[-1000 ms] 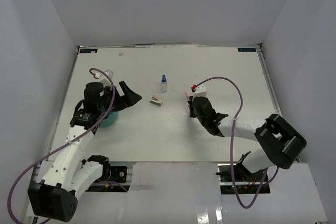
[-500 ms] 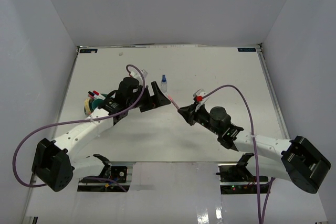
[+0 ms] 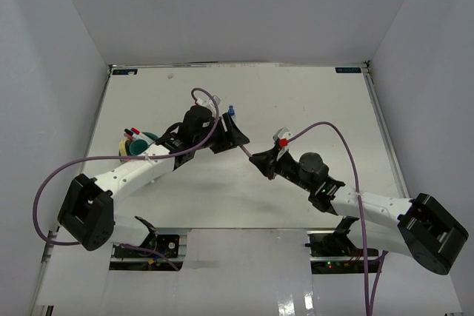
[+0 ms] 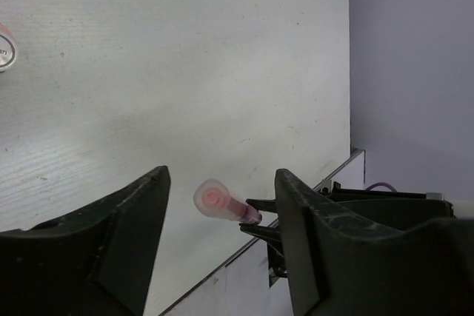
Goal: Sort the stationery into containers
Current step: Place the pen in the storage box, then pick up the stapler from the center of the board, then place the stapler in the storage box.
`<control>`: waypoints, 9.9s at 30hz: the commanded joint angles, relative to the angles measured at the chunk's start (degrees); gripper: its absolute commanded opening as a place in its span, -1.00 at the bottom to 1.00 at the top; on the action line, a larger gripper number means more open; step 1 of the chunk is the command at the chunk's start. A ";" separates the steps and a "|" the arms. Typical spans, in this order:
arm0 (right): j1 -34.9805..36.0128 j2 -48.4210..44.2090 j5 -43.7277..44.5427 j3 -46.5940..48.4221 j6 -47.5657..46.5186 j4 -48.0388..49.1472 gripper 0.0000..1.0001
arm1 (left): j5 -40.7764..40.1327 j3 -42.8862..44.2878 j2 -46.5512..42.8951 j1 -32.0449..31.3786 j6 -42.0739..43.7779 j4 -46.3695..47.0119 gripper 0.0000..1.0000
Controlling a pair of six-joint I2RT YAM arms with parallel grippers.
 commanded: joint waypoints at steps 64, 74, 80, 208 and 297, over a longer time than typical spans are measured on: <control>0.25 4.85 4.96 1.76 -0.65 0.53 0.80 | -42.77 -9.95 -36.21 32.97 20.91 -25.44 -0.91; 0.25 5.81 4.87 2.02 -1.44 0.62 0.80 | -40.66 -13.20 -33.31 33.58 20.38 -22.45 -0.68; 0.16 7.13 3.82 2.37 -2.40 1.06 0.80 | -39.69 -14.08 -34.10 34.29 20.73 -21.74 -0.36; 5.78 13.73 -0.49 13.54 -12.16 1.93 -0.16 | 17.52 -4.76 -7.29 12.31 4.47 -4.96 0.13; 5.70 13.20 12.08 10.37 -10.75 -8.44 0.80 | -52.96 -1.69 -14.33 14.07 33.39 -25.61 -0.91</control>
